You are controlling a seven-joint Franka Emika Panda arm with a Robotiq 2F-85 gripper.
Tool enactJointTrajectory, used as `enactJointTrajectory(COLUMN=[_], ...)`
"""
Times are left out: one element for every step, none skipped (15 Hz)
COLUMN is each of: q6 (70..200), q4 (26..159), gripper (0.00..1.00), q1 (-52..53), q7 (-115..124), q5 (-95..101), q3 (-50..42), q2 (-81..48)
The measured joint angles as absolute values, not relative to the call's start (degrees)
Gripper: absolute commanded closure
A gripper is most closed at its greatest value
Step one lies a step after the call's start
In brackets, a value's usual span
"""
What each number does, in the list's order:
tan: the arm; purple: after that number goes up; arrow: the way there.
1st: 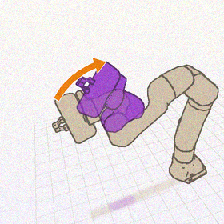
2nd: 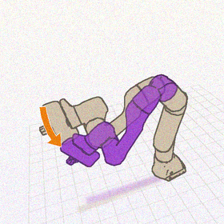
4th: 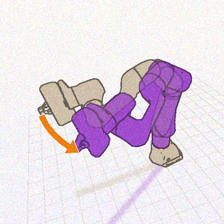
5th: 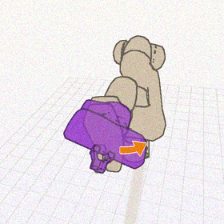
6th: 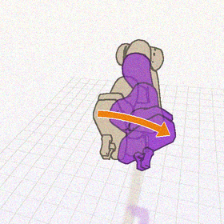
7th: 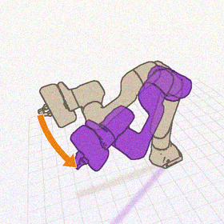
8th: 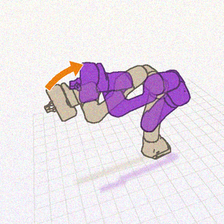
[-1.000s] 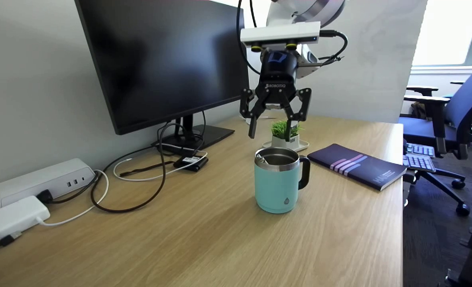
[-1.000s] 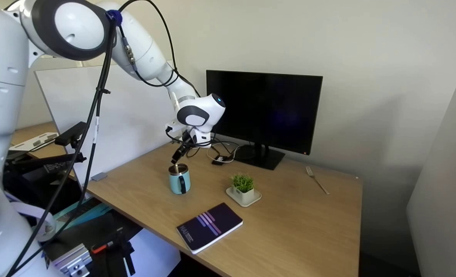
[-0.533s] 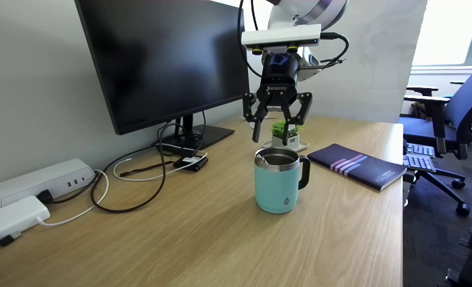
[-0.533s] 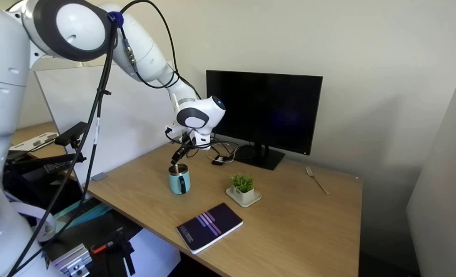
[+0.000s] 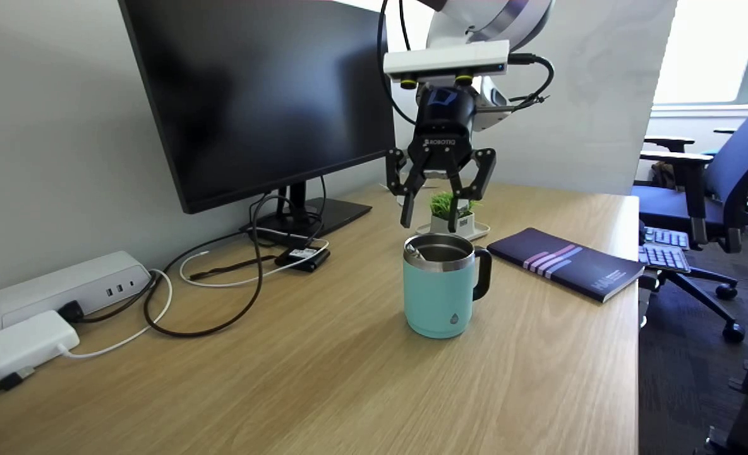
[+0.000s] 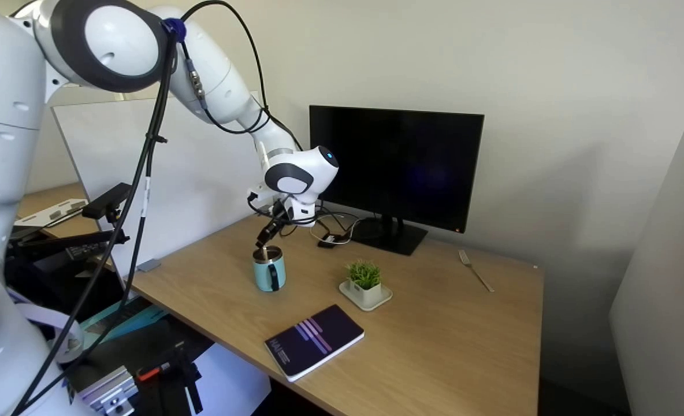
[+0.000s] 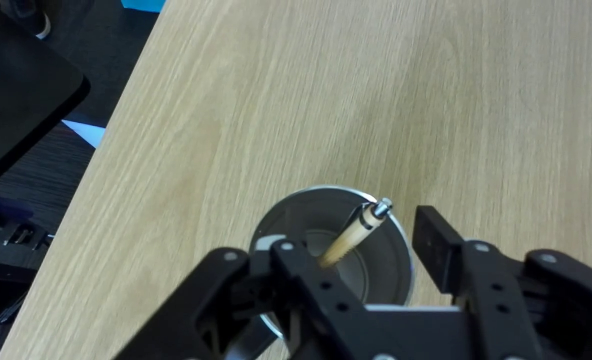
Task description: Remove the pen from the mug and put it on the table
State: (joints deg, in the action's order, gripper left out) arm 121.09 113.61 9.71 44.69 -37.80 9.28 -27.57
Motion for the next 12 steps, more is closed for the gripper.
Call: enactJointTrajectory(q6=[121.1, 121.1, 121.1, 121.1, 121.1, 121.1, 121.1, 121.1, 121.1, 121.1, 121.1, 121.1], q4=[113.7, 113.9, 114.1, 114.2, 114.3, 114.3, 114.3, 114.3, 114.3, 114.3, 114.3, 114.3], gripper=[0.45, 0.44, 0.45, 0.46, 0.45, 0.45, 0.46, 0.47, 0.49, 0.52, 0.50, 0.51], q1=[9.7, 9.7, 9.7, 9.7, 9.7, 9.7, 9.7, 9.7, 9.7, 9.7, 9.7, 9.7], q7=[44.7, 44.7, 44.7, 44.7, 44.7, 44.7, 44.7, 44.7, 44.7, 44.7, 44.7, 44.7], q5=[-37.9, -37.9, -37.9, -38.0, -38.0, -38.0, -38.0, -38.0, -38.0, -38.0, -38.1, -38.1], q3=[9.2, 9.2, 9.1, 9.1, 9.0, 9.0, 9.0, 9.0, 9.0, 9.0, 9.0, 9.0], q2=[-27.6, -27.7, -27.7, -27.8, -27.9, -27.9, -28.0, -28.1, -28.2, -28.4, -28.5, -28.8])
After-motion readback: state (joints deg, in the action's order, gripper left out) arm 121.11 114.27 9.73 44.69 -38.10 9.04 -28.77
